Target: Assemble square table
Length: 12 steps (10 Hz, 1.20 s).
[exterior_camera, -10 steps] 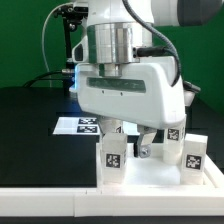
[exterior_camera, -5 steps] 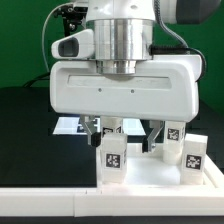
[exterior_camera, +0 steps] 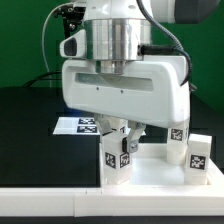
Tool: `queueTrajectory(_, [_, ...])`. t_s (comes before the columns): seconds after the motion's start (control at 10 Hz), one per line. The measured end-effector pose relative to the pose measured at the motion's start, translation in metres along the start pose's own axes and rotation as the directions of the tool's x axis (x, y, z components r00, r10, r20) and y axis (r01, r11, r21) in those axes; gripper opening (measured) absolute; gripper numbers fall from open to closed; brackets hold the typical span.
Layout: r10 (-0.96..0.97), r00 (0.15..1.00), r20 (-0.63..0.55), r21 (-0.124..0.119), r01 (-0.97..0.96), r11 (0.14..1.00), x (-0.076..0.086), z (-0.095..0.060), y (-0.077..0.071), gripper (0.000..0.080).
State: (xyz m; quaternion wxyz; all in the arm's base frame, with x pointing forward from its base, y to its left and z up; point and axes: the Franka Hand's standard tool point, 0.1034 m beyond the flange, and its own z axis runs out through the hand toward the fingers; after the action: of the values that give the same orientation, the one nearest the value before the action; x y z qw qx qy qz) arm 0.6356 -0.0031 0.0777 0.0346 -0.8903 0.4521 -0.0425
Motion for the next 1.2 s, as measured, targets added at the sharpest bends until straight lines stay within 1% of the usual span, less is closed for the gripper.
queueTrajectory(0.1, [0.213,0.977,0.003,-0.006,-0.213,0.977,-0.0026,0.0002,-0.0002,0.029])
queueTrajectory(0.2, [0.401,0.916,0.009,-0.014,-0.401,0.916,-0.006,0.0011,-0.0013,0.029])
queueTrajectory(0.3, [0.593,0.805,0.025,-0.004,-0.593,0.805,-0.007,0.0028,-0.0033,0.0289])
queueTrajectory(0.4, [0.72,0.692,0.05,0.003,-0.721,0.693,-0.0062,0.0035,-0.0037,0.0289])
queueTrajectory(0.7, [0.791,0.61,0.053,-0.002,-0.792,0.611,-0.0064,0.0035,-0.0039,0.0289])
queueTrajectory(0.8, [0.714,0.699,0.046,0.001,-0.714,0.7,-0.0073,0.0036,-0.0041,0.0289])
queueTrajectory(0.9, [0.595,0.803,0.042,0.004,-0.596,0.803,-0.0102,0.0046,-0.005,0.0289])
queueTrajectory(1.0, [0.401,0.915,0.042,0.015,-0.402,0.915,-0.0112,0.0052,-0.0057,0.0384])
queueTrajectory(1.1, [0.261,0.964,0.044,0.019,-0.262,0.965,-0.0114,0.0061,-0.0047,0.0523])
queueTrajectory(1.2, [0.248,0.968,0.042,0.02,-0.249,0.968,-0.0109,0.006,-0.0047,0.0609])
